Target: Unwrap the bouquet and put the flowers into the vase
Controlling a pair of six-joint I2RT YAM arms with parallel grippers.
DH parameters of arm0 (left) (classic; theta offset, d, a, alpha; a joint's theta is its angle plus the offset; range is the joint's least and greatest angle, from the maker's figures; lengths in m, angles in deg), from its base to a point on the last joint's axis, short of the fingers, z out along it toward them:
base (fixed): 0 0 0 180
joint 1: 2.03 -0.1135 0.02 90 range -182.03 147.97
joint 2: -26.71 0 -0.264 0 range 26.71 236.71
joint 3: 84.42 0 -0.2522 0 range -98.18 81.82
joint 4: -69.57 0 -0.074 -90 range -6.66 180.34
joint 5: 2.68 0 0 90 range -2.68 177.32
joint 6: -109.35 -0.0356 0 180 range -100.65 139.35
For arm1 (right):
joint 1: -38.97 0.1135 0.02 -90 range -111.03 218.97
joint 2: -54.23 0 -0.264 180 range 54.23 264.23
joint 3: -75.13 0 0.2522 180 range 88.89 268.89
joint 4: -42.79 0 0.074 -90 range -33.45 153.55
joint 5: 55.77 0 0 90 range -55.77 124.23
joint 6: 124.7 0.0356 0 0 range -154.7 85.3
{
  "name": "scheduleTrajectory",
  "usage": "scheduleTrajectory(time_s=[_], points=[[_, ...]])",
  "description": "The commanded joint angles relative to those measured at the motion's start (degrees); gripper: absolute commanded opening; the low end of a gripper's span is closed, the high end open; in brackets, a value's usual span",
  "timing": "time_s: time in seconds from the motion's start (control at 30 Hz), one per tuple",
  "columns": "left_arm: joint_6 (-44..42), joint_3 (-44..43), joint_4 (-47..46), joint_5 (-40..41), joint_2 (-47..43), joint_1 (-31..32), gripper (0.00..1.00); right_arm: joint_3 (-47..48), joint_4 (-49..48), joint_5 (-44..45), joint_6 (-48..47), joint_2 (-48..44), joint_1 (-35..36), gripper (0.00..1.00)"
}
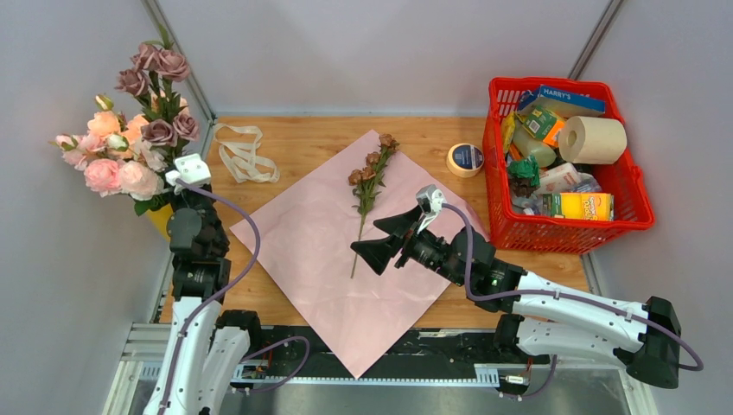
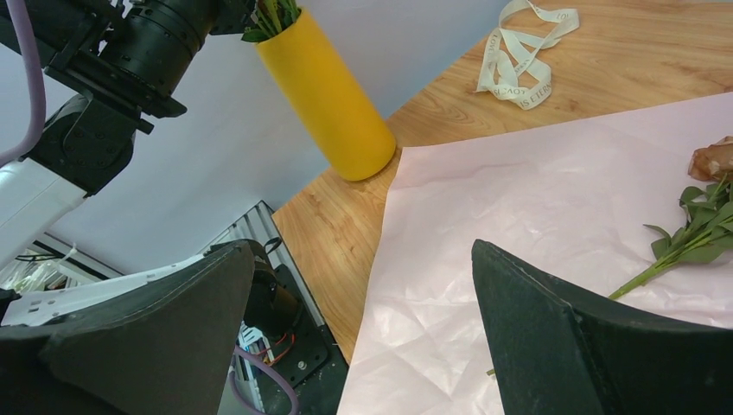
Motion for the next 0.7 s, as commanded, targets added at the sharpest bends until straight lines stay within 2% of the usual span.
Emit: scheduleTrajectory(time_s=[0.0, 0.17, 0.47, 0.5, 0.57, 0.6, 0.67], points=[[3.6, 1.5, -0.1, 3.4, 0.9, -1.0, 0.00, 1.1, 0.3, 1.0, -1.2, -1.0, 0.3, 1.00], [6.2, 2.7, 2.1, 8.7, 1.5, -1.2, 0.00, 1.2, 0.6, 1.4, -1.3, -0.9, 0.4, 1.00], [8.2, 2.9, 4.3, 9.2, 2.0, -1.2, 0.01, 1.3, 1.0, 1.7, -0.5, -1.2, 0.3, 1.00], [8.5, 2.7, 5.6, 9.3, 2.2, -1.2, 0.04, 1.3, 1.0, 1.7, -0.4, -1.1, 0.4, 1.00], [9.2, 1.9, 7.9, 8.6, 2.3, -1.2, 0.16, 1.4, 1.2, 1.7, -0.2, -1.1, 0.4, 1.00], [9.8, 0.8, 9.9, 7.7, 2.3, -1.2, 0.26, 1.4, 1.2, 1.9, -0.1, -1.0, 0.3, 1.00], [11.2, -1.0, 14.8, 5.0, 2.1, -1.2, 0.41, 1.6, 1.4, 2.4, 0.3, -0.8, 0.3, 1.00]])
